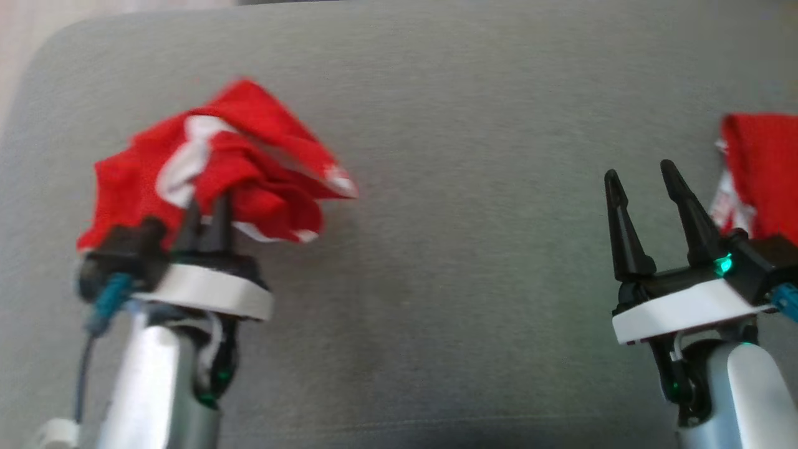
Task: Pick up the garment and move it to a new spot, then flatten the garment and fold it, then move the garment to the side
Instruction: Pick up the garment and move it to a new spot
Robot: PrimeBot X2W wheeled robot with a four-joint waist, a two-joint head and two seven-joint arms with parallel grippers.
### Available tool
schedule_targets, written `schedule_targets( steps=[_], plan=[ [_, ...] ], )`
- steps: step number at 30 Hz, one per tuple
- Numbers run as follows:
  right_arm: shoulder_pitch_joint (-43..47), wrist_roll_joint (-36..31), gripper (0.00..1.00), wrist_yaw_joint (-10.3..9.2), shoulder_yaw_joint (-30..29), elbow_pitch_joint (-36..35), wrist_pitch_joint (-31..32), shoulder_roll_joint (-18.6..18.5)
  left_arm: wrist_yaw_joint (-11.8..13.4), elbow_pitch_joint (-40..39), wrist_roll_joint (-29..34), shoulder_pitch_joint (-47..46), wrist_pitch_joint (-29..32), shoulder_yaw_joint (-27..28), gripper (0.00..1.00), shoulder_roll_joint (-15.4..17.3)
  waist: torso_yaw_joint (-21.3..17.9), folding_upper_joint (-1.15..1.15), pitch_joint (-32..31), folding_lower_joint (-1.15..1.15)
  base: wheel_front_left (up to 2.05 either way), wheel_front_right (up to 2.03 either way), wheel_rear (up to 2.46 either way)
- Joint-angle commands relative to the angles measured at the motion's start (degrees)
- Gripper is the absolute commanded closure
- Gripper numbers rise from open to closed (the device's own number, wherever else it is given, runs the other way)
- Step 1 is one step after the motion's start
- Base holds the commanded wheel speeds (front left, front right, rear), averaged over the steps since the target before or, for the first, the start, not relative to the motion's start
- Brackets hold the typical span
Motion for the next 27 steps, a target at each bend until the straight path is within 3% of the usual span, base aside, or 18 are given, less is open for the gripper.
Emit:
schedule_targets(
  steps=[1, 7, 15, 16, 17, 27],
  plan=[
    [-0.64, 0.50, 0.00, -0.05, 1.37, -1.57, -0.75, 0.53, -0.41, -1.78, -0.08, -2.25, 0.28, 0.21, 1.00, 0.37, -4.88, 0.00, 0.90, 0.00, 0.00, 0.00, 0.00],
    [-0.92, 1.63, 0.00, -0.05, 1.19, -0.21, -1.99, 0.88, -1.98, 2.16, -0.59, -6.42, 1.02, -8.87, 1.00, -0.27, -12.31, 0.00, 3.34, 0.00, 0.00, 0.00, 0.00],
    [-1.34, 3.73, 0.00, -0.05, 0.87, 1.19, -3.77, 1.02, -2.16, 11.49, -2.65, -11.01, 2.13, -19.94, 1.00, -0.43, -16.50, 0.00, 6.60, 0.00, 0.00, 0.00, 0.00],
    [-1.39, 4.03, 0.00, -0.05, 0.86, 1.39, -3.99, 1.03, -2.07, 12.77, -3.17, -11.29, 2.20, -20.91, 0.62, -0.44, -16.58, 0.00, 6.80, 0.00, 0.00, 0.00, 0.00],
    [-1.43, 4.29, 0.00, -0.05, 0.86, 1.59, -4.17, 1.03, -1.97, 13.96, -3.31, -11.66, 2.20, -21.82, 0.00, -0.44, -16.57, 0.00, 6.98, 0.00, 0.00, 0.00, 0.00],
    [-1.48, 3.83, 0.00, -0.05, 0.39, 3.00, -4.33, 1.04, -2.66, 14.30, -1.81, -12.14, -3.30, -28.53, 0.00, -0.28, -12.31, 0.00, 4.56, 0.00, 0.00, 0.00, 0.00]
  ],
)
